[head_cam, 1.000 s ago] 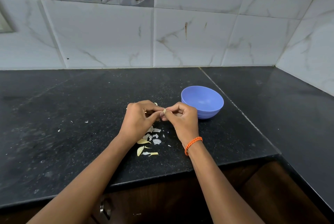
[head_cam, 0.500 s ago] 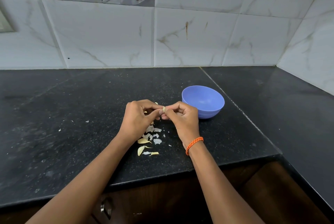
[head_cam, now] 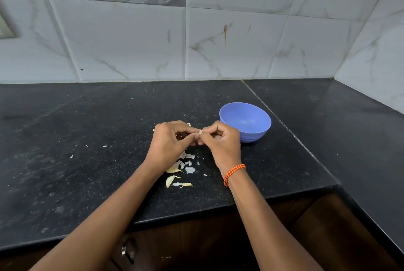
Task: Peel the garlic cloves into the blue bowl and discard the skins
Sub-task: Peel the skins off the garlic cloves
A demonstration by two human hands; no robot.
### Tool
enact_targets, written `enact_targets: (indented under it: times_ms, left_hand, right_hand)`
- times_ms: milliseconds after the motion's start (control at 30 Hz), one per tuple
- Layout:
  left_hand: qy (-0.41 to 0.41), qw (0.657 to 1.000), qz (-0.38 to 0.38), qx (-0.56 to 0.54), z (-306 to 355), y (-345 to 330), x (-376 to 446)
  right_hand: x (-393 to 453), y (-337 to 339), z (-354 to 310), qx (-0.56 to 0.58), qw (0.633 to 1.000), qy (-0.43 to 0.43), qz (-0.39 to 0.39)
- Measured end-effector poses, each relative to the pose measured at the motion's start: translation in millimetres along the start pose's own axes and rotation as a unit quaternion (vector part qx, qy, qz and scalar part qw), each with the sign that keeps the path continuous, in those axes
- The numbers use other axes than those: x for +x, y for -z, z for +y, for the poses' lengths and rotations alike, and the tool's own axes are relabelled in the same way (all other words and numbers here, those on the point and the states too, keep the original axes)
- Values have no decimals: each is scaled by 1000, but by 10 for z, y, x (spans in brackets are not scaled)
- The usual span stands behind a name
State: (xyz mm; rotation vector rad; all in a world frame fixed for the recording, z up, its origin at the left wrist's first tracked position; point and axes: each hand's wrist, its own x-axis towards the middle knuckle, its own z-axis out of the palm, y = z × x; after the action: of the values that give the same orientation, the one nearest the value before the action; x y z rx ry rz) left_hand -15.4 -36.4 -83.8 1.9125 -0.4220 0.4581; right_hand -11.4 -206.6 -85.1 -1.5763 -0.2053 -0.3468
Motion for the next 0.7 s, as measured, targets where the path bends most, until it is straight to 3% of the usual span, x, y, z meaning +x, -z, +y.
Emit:
enact_targets:
  times_ms: [267, 400, 500, 700]
  left_hand:
    - [64, 991, 1, -116, 13, 30, 24]
    - [83, 982, 2, -170, 14, 51, 36]
    - [107, 975, 7, -196, 1, 75, 45]
    - [93, 978, 5, -187, -55, 73, 42]
  right_hand:
    - [3, -4, 3, 62, 998, -18, -11]
    - [-9, -9, -18, 116, 991, -24, -58]
    - [-9, -19, 4, 76, 993, 9, -89]
    - [-2, -27, 49, -19, 999, 27, -37]
